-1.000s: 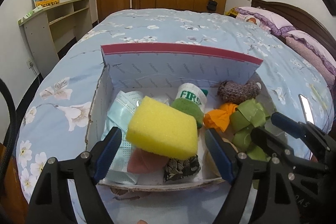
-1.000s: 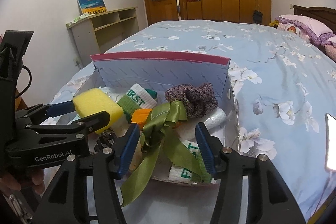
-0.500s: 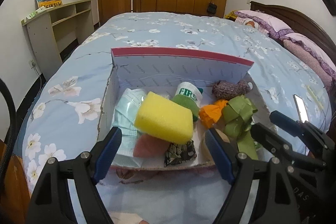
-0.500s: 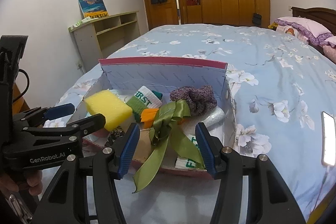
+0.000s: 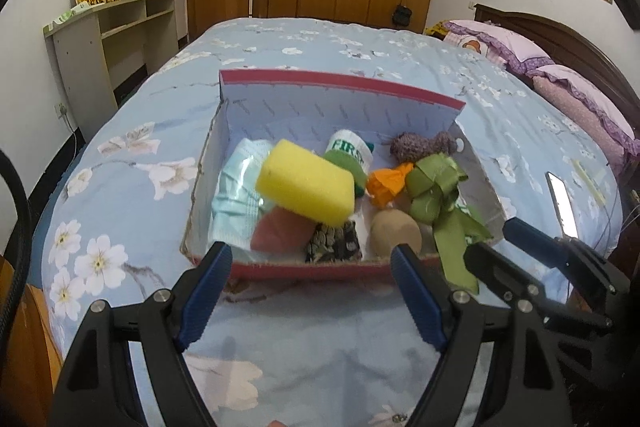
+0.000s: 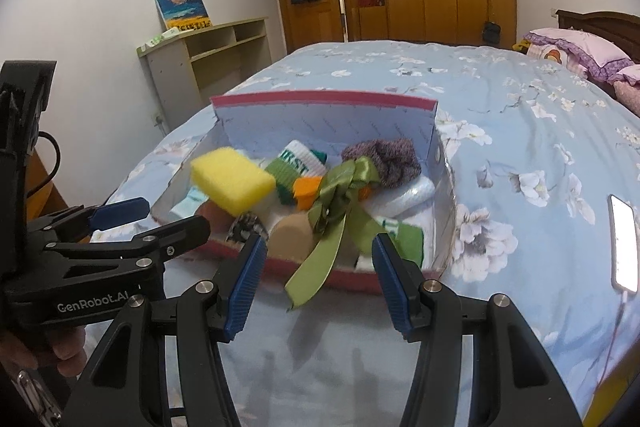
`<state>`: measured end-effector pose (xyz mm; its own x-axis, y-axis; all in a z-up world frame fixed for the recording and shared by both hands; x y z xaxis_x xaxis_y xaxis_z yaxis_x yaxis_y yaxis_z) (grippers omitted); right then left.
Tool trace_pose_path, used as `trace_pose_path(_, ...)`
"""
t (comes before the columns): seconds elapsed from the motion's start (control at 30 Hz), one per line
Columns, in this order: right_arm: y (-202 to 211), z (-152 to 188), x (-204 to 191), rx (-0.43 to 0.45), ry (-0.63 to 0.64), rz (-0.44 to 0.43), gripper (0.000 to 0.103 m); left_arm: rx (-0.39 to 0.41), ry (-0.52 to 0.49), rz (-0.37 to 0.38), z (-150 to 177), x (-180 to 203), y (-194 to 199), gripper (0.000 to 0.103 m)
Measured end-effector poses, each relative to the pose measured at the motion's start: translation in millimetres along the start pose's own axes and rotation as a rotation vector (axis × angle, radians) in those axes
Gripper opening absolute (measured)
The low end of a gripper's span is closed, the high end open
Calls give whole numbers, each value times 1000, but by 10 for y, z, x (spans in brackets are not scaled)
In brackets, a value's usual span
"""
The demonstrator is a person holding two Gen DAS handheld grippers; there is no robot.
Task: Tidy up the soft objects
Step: 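Withdraw both tools back from the box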
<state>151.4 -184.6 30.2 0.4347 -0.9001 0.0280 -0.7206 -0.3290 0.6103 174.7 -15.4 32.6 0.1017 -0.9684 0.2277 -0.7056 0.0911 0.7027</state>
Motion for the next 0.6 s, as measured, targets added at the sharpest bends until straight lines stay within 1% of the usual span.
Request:
trace_pose_path(0.3, -50, 191, -30, -42, -19, -6, 56, -18, -9, -17, 163, -21, -54, 85)
trace_pose_path(0.6, -195, 388, 19, -93, -56, -8, 56, -71, -11, -34, 357, -44, -248, 85)
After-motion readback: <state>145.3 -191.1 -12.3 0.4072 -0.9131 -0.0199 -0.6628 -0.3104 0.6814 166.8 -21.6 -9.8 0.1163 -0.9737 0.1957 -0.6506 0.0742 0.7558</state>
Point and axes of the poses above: each gripper's, at about its wrist camera, not at the fingertips, and y roughly against the way its jaws point, x to its right, z to its underside, the point moved 7 cm from there along -y, roughly the way its jaws point, and after that the axes turned 12 degrees about y, right-handed, at the moved point
